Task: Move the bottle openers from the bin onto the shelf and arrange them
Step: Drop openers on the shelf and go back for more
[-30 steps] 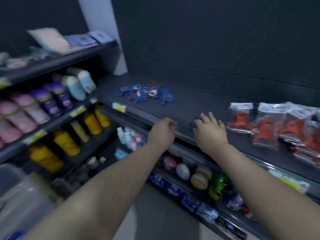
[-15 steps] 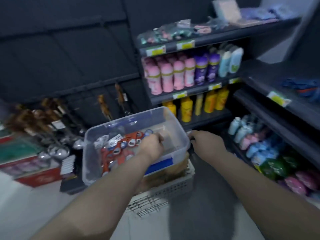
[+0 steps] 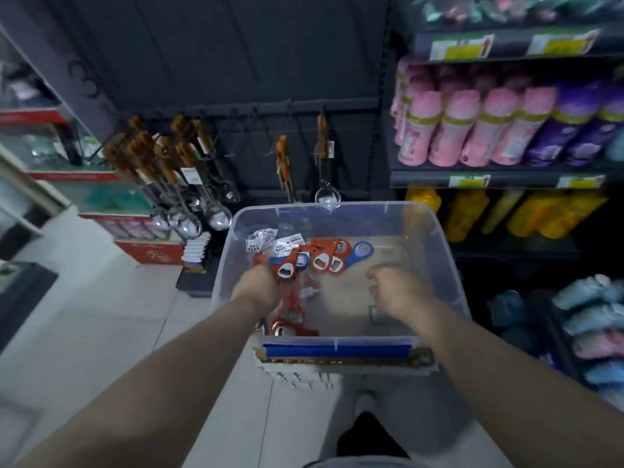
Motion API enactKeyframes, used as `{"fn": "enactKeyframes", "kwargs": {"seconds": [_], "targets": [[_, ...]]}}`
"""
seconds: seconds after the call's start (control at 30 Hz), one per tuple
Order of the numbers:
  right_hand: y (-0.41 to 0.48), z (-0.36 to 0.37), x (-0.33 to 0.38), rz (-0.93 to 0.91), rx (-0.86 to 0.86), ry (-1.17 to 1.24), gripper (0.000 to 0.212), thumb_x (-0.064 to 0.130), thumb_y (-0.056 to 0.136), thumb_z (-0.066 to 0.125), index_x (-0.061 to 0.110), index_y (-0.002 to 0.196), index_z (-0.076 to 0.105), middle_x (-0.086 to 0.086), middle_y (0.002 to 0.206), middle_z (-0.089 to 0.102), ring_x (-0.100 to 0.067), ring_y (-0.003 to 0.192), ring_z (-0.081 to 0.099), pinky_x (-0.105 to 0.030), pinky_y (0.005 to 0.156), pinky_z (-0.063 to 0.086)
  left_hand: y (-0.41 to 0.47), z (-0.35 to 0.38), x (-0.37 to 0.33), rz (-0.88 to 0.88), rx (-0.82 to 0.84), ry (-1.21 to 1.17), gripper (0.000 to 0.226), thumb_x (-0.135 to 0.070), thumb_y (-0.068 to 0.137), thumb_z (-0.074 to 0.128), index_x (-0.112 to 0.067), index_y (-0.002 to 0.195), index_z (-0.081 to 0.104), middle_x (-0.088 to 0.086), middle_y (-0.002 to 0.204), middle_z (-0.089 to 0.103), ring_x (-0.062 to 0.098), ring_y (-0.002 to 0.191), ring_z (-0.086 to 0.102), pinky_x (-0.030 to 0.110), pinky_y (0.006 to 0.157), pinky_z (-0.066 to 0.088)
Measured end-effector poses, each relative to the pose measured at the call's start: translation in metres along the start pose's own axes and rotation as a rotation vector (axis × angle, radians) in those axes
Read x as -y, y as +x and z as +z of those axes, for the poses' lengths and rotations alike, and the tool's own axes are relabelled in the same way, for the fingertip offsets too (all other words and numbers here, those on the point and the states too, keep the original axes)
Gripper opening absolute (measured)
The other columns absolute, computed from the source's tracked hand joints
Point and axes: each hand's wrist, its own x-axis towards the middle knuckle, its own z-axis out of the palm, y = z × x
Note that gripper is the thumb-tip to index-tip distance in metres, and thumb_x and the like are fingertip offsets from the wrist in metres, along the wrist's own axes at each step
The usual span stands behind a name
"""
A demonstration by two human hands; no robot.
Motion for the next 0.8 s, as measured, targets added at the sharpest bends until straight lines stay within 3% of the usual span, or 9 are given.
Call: {"fn": "enactKeyframes", "kwargs": {"seconds": [0.1,0.3,0.47,0.63,0.8], "targets": [[0.037,0.004,-0.008,-0.038,0.051,-0.011,0.031,0.022,0.094,0.049,0.015,0.123,0.058,-0.011,0.128,0.057,-0.029,0.117,0.054,-0.035,0.099,0.045,0.016,0.001,-0.013,-0.031,-0.002,-0.040,0.026,-0.020,0.094,0.050,-0.009,0.114,0.061,0.014,0.112,0.066,0.032,0.105,0.062,0.035,0.081,0.047],[0.094,0.010,0.005,-0.158,0.089,-0.031,0.040,0.013,0.086,0.053,0.016,0.125,0.054,-0.012,0.122,0.059,-0.031,0.113,0.055,-0.038,0.094,0.048,0.044,0.010,-0.025,-0.059,-0.012,-0.040,0.030,-0.012,0.090,0.057,-0.013,0.121,0.059,0.011,0.114,0.067,0.028,0.105,0.063,0.033,0.085,0.050],[0.131,0.016,0.015,-0.230,0.056,-0.063,0.056,0.015,0.086,0.056,0.017,0.140,0.041,-0.007,0.140,0.046,-0.029,0.129,0.042,-0.042,0.106,0.038,0.064,0.018,-0.026,-0.072,-0.017,-0.006,0.033,-0.009,0.087,0.055,-0.014,0.119,0.060,0.011,0.114,0.066,0.027,0.102,0.064,0.037,0.087,0.054],[0.159,0.028,0.027,-0.295,0.094,-0.125,0.054,0.023,0.094,0.046,0.024,0.146,0.029,-0.004,0.145,0.041,-0.028,0.131,0.038,-0.041,0.107,0.031,0.077,0.025,-0.021,-0.075,-0.042,0.005,0.028,-0.016,0.087,0.053,-0.018,0.114,0.062,0.010,0.109,0.067,0.028,0.097,0.064,0.038,0.081,0.055],[0.158,0.039,0.027,-0.287,0.050,-0.253,0.040,0.032,0.092,0.053,0.023,0.131,0.048,-0.002,0.131,0.043,-0.023,0.124,0.037,-0.040,0.098,0.034,0.083,0.029,-0.014,-0.052,-0.069,0.027,0.025,-0.022,0.092,0.051,-0.020,0.115,0.061,0.009,0.113,0.062,0.027,0.101,0.060,0.033,0.076,0.046]]}}
